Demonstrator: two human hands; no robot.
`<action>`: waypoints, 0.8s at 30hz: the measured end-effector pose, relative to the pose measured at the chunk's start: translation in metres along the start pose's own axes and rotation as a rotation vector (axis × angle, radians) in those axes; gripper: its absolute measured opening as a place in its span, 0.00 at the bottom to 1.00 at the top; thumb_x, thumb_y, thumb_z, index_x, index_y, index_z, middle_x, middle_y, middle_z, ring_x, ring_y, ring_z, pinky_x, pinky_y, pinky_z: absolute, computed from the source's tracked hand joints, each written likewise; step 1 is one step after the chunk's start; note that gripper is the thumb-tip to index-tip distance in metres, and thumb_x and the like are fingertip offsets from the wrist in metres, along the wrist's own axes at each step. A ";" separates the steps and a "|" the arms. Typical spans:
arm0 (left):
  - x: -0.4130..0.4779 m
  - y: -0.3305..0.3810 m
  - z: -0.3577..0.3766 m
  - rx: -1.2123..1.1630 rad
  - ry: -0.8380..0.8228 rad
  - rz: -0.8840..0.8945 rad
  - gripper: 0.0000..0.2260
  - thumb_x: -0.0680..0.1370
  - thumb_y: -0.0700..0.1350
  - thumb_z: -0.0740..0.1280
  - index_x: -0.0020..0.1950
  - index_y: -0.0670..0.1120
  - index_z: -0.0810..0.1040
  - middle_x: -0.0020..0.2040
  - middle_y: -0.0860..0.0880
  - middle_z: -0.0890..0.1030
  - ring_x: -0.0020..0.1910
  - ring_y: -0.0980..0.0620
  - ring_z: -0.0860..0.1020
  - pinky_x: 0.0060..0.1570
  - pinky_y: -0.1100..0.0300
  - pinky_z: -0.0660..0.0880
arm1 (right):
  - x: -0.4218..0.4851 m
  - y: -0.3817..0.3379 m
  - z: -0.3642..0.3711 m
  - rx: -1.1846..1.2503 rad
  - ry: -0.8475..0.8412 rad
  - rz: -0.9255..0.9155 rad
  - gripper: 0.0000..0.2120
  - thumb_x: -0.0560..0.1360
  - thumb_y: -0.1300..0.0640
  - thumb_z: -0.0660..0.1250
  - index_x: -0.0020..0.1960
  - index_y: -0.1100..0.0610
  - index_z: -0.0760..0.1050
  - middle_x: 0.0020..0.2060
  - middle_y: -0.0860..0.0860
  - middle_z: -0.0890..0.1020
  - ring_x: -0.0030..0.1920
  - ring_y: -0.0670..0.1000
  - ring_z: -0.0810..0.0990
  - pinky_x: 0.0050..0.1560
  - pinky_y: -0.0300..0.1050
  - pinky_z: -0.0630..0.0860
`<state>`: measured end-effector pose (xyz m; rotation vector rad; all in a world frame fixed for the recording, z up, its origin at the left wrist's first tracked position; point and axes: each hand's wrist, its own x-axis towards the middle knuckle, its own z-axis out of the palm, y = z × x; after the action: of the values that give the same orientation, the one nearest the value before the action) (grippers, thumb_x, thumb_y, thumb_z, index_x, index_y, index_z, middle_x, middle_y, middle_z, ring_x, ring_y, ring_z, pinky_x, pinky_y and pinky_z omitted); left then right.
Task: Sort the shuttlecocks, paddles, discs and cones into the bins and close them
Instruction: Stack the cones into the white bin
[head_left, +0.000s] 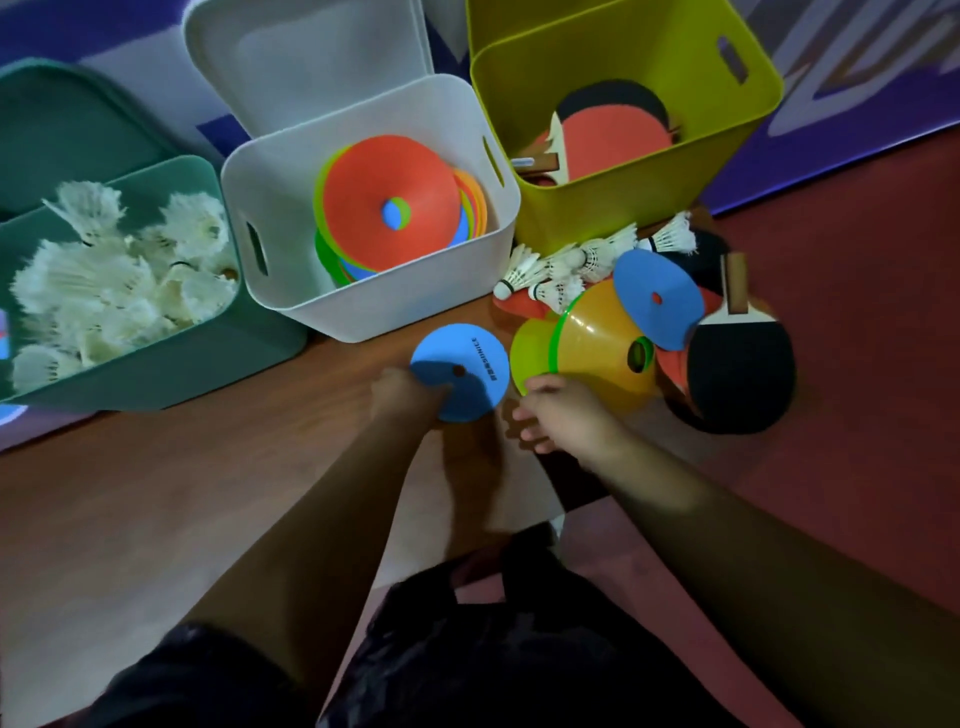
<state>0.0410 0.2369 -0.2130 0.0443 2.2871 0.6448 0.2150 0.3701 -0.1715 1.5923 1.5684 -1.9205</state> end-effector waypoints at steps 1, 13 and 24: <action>-0.003 0.006 0.002 -0.041 0.019 -0.006 0.28 0.68 0.51 0.80 0.62 0.39 0.78 0.50 0.41 0.84 0.42 0.43 0.85 0.31 0.48 0.84 | 0.004 0.002 0.002 -0.044 -0.005 -0.023 0.20 0.83 0.58 0.64 0.74 0.53 0.70 0.45 0.53 0.85 0.33 0.52 0.81 0.29 0.43 0.75; 0.000 0.009 0.032 -0.139 -0.034 -0.092 0.19 0.71 0.42 0.79 0.60 0.42 0.82 0.52 0.40 0.85 0.45 0.39 0.86 0.42 0.44 0.86 | 0.002 0.002 -0.003 -0.783 0.095 -0.370 0.26 0.82 0.50 0.66 0.77 0.57 0.68 0.61 0.60 0.83 0.62 0.64 0.81 0.57 0.57 0.81; -0.022 0.020 0.045 0.382 -0.050 0.372 0.31 0.69 0.53 0.81 0.69 0.55 0.74 0.67 0.44 0.68 0.67 0.41 0.71 0.62 0.45 0.76 | -0.013 0.005 -0.060 -0.403 0.513 -0.365 0.16 0.79 0.52 0.68 0.62 0.54 0.67 0.48 0.53 0.79 0.49 0.62 0.82 0.46 0.53 0.79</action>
<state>0.0842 0.2690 -0.2164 0.6726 2.3408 0.3714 0.2600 0.4097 -0.1557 1.7862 2.4084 -1.2422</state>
